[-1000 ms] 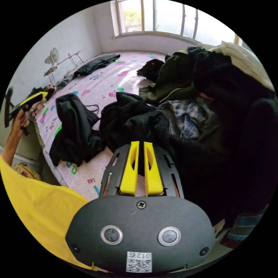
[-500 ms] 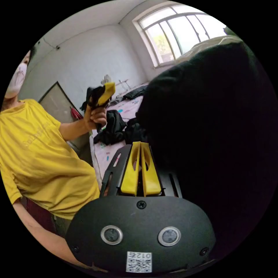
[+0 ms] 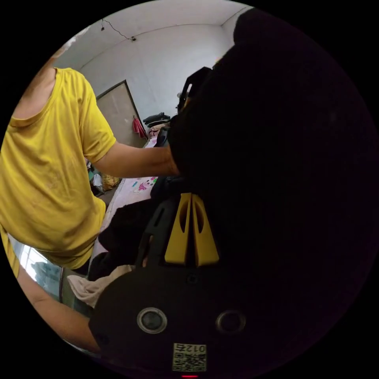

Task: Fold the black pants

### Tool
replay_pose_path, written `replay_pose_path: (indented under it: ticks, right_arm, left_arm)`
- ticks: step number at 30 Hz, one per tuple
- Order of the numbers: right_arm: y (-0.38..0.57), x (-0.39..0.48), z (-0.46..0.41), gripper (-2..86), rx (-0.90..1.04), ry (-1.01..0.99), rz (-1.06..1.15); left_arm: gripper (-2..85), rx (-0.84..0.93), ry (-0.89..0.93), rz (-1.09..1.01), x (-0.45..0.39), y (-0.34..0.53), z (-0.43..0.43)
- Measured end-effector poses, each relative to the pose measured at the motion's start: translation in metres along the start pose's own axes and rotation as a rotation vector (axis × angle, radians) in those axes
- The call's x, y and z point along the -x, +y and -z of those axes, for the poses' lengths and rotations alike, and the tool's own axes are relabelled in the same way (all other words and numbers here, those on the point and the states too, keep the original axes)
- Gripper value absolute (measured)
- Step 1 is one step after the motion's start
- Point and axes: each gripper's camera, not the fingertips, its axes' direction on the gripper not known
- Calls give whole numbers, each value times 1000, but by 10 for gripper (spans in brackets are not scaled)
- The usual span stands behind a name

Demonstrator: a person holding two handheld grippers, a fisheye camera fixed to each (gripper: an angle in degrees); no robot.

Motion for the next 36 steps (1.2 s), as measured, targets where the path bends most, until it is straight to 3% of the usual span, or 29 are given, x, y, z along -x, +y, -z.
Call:
replay_pose_path:
  ticks: [9,20,27,33,36]
  right_arm:
    - [-32,-40,-16,-7,-44,164,65]
    - [-98,-68,-57,-6,-103,341,133]
    - [-117,-42,-59,-4,-89,324,106]
    - [-158,26,-52,-1,25,472,4]
    - [-183,77,-42,2,110,637,-28]
  left_arm:
    - [-2,-37,223,-40,103,-2,47]
    - [-2,29,420,-68,225,-66,75]
    - [1,62,435,29,231,-82,64]
    - [20,146,118,86,137,-123,90]
    - [50,273,-286,116,63,-142,130]
